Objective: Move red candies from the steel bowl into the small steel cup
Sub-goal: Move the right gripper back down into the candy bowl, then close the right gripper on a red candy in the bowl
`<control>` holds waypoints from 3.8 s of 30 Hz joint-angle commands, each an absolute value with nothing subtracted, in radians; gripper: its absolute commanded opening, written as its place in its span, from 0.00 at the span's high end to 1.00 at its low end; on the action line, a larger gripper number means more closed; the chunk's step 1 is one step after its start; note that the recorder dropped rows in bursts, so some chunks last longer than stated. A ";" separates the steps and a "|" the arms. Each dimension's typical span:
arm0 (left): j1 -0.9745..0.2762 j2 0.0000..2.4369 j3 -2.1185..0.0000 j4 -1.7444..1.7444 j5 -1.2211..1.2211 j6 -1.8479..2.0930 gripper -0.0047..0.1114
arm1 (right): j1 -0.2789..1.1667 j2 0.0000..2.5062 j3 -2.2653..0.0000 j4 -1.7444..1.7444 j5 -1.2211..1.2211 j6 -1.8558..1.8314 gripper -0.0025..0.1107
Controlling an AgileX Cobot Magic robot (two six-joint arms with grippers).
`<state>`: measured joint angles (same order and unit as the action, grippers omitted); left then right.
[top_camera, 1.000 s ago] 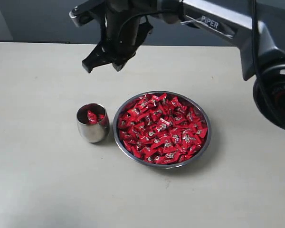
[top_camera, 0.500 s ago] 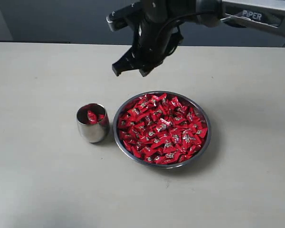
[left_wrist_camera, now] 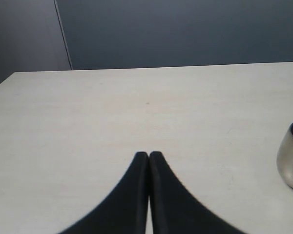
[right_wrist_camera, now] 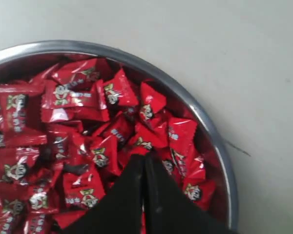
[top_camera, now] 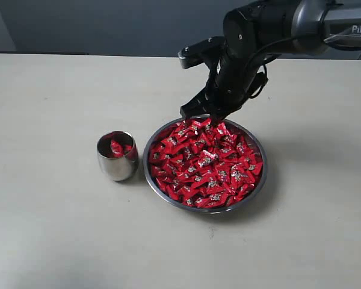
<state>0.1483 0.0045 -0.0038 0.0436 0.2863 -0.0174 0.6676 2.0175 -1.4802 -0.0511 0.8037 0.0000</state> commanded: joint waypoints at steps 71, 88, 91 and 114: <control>0.146 0.000 0.000 0.045 0.284 -0.020 0.96 | 0.663 2.121 -1.523 0.072 0.755 -0.158 0.67; 0.146 0.000 0.000 0.045 0.284 -0.020 0.96 | 0.663 2.121 -1.523 0.107 0.768 -0.161 0.67; 0.146 0.000 0.000 0.045 0.284 -0.020 0.96 | 0.663 2.123 -1.521 0.107 0.768 -0.160 0.67; 0.146 0.000 0.000 0.045 0.284 -0.020 0.96 | 0.663 2.157 -1.521 0.103 0.780 -0.161 0.99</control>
<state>0.1483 0.0045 -0.0038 0.0436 0.2863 -0.0174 0.6676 2.1559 -1.5222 0.1093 0.7739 -0.1545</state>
